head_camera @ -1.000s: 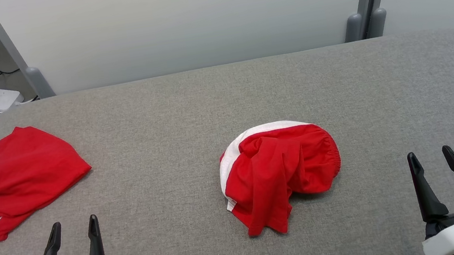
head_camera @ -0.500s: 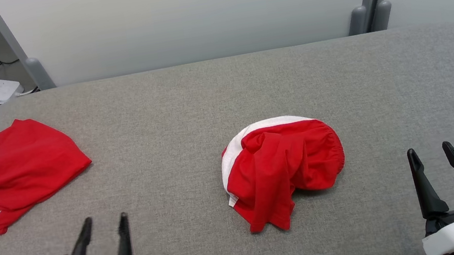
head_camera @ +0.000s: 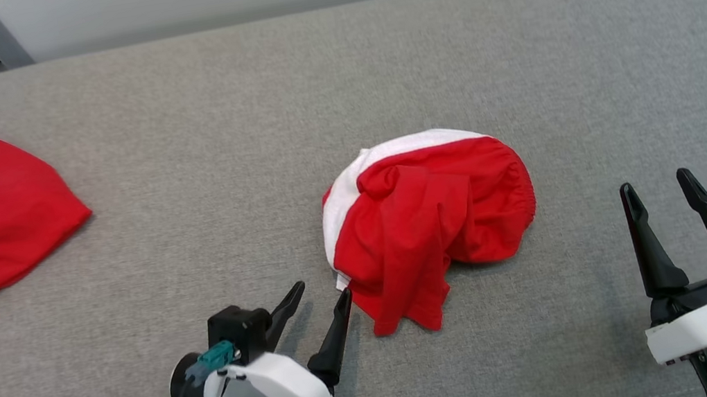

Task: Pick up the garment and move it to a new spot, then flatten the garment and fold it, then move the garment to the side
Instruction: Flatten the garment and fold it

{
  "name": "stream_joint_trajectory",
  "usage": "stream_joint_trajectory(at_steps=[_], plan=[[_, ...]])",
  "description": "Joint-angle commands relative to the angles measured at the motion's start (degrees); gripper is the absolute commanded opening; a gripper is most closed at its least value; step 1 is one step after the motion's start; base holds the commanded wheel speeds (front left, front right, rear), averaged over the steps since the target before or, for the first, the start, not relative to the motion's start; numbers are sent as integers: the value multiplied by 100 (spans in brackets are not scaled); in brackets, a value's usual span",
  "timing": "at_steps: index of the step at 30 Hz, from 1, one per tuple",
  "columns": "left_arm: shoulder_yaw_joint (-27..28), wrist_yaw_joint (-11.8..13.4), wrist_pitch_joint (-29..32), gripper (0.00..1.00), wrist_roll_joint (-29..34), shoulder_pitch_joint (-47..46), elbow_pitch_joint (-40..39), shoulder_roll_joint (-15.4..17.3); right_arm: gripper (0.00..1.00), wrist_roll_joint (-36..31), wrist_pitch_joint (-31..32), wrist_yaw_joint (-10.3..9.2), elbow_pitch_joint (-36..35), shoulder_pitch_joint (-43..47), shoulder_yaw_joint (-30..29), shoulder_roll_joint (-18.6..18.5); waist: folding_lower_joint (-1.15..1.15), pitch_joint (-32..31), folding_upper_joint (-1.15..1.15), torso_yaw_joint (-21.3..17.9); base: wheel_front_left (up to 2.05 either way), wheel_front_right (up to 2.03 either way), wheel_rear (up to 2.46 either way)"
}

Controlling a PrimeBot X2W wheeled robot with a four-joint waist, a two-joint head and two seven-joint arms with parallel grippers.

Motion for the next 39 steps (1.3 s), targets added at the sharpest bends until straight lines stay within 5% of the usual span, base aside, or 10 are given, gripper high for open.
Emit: stream_joint_trajectory(at_steps=[1, 14, 15, 27, 39], plan=[[155, -72, -36, 100, -35, -326, 39, 30, 100, 13, 22, 41, -166, -185, 129, -93, 0, 217, 0, -146, 0, 0, 0], [-104, -411, -256, 99, -97, -1363, 2021, -322, 100, 69, -82, 41, -86, -445, 128, -127, 0, 583, 0, -375, 0, 0, 0], [-205, -459, -230, 0, -116, -1438, 2190, -358, 100, 67, -93, 41, -70, -455, 113, -127, 0, 580, 0, -366, 0, 0, 0], [-421, -403, -227, 0, -114, -1594, 2306, -221, 100, 42, -110, 41, -23, -403, -35, -99, 0, 448, 0, -154, 0, 0, 0], [353, 347, 89, 0, -379, -1246, 874, 1063, 100, 85, -88, 41, 0, -268, -42, -38, 0, 240, 0, 3, 0, 0, 0]])
